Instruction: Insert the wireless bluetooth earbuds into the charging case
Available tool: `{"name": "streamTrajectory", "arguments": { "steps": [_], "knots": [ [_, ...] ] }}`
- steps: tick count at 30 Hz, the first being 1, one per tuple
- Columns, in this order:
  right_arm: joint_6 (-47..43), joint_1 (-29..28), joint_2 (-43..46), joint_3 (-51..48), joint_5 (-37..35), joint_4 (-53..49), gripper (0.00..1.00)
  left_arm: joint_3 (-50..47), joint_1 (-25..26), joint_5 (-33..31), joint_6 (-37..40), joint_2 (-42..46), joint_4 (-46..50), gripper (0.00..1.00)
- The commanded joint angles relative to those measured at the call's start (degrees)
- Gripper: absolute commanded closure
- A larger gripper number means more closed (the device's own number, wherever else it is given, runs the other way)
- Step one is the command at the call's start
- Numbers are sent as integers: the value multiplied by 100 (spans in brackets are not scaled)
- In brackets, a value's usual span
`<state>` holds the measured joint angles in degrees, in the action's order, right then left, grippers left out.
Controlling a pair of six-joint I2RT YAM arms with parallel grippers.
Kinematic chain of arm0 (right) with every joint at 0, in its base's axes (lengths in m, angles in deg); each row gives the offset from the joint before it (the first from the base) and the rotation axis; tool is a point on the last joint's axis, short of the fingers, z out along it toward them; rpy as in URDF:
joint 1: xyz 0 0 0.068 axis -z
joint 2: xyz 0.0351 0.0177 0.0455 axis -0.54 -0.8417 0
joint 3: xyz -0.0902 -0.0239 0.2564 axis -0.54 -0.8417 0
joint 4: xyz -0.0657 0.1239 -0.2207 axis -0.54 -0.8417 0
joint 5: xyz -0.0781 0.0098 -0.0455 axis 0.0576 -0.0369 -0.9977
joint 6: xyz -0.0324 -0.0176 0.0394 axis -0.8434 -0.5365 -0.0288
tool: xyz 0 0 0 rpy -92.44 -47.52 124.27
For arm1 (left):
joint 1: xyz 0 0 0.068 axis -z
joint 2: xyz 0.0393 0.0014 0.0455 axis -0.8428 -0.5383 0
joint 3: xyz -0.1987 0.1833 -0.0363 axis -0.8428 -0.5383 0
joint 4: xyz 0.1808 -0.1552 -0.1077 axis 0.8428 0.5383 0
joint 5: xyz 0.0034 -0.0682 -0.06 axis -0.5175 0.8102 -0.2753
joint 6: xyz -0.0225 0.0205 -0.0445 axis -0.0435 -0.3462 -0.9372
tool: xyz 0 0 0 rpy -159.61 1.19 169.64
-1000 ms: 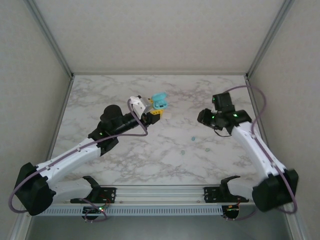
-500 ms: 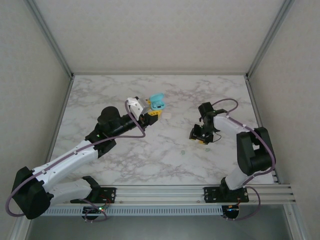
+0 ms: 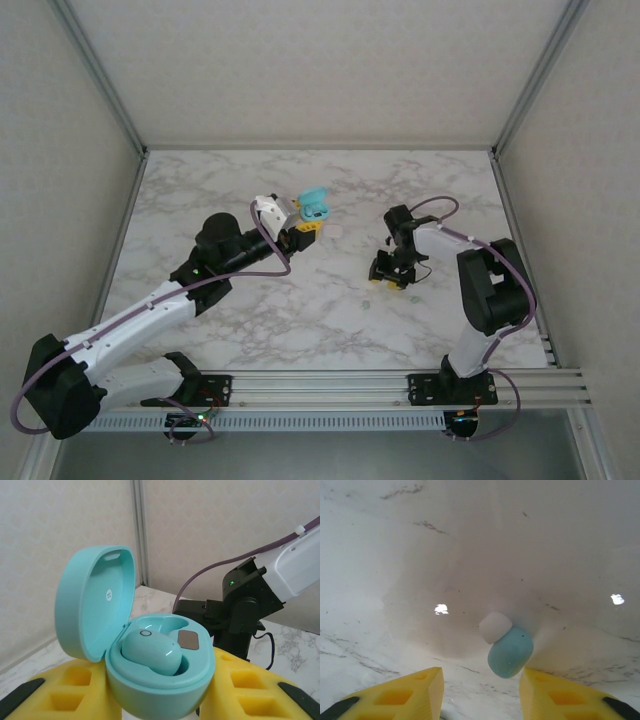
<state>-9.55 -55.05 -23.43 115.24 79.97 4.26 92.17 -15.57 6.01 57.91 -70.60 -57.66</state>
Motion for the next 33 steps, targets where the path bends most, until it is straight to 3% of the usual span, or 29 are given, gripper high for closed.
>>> {"name": "streamTrajectory", "arguments": {
  "steps": [1, 6, 10, 17, 25, 33],
  "knots": [
    [47, -274, -168, 365, 169, 334, 56, -32, 41, -67, -10, 138, -17, 79],
    [-52, -344, -243, 677, -535, 66, 57, -40, 41, -72, -40, 157, -26, 79],
    [-306, -350, -267, 809, -386, 150, 57, -58, 41, -91, -32, 159, -26, 79],
    [-1065, -346, -339, 1196, -954, -83, 57, -58, 41, -90, -19, 161, -24, 79],
    [-1521, -206, -1046, 1641, -787, -486, 57, -89, 45, -131, -30, 236, 25, 79],
    [-1659, -191, -996, 1558, -849, -833, 57, -120, 41, -165, -3, 297, 70, 79]
  ]
}}
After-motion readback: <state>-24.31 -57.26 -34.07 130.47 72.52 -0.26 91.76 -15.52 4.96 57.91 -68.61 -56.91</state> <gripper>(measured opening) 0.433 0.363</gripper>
